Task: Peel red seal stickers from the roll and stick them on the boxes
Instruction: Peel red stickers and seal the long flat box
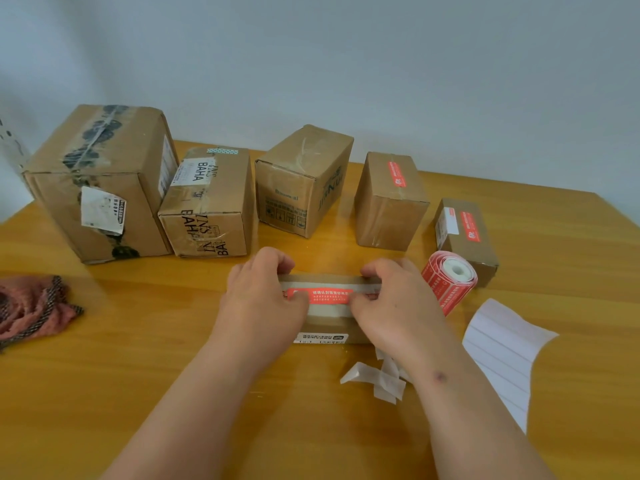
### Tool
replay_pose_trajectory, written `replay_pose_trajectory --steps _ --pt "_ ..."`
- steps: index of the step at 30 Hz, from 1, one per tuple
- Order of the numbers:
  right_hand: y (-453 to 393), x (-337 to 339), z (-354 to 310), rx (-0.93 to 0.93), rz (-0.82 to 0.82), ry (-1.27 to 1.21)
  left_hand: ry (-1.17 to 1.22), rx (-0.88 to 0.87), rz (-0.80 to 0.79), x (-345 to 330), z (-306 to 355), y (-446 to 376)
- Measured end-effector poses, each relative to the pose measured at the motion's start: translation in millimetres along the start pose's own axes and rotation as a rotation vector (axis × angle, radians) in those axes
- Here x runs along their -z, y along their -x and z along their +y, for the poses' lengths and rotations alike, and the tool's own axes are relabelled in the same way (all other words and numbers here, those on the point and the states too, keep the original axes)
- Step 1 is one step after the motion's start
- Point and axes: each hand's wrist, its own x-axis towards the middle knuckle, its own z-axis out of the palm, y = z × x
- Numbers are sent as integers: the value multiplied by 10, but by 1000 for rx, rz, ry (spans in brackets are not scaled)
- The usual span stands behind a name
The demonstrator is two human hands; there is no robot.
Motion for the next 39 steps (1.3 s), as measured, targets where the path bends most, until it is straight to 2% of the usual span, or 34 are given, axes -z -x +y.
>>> replay_pose_trajectory --steps 9,14,18,26,31,37,39 --pt "27 -2 13 -8 21 -29 72 39 30 -23 -22 25" --pt "42 -49 -6 -1 20 -7 6 7 32 -43 31 34" --pt "23 5 37 -19 18 -47 138 68 -4 -24 -48 -19" --pt "-9 15 51 -1 -24 -27 246 37 9 -42 -116 -50" --pt "-64 -59 -57 -35 21 105 44 -39 81 -104 -41 -86" --pt "-40 -17 -12 -57 -14 65 170 -10 78 -96 -104 -86" --pt "14 -48 -27 -30 -51 97 113 -32 57 -95 -86 -44"
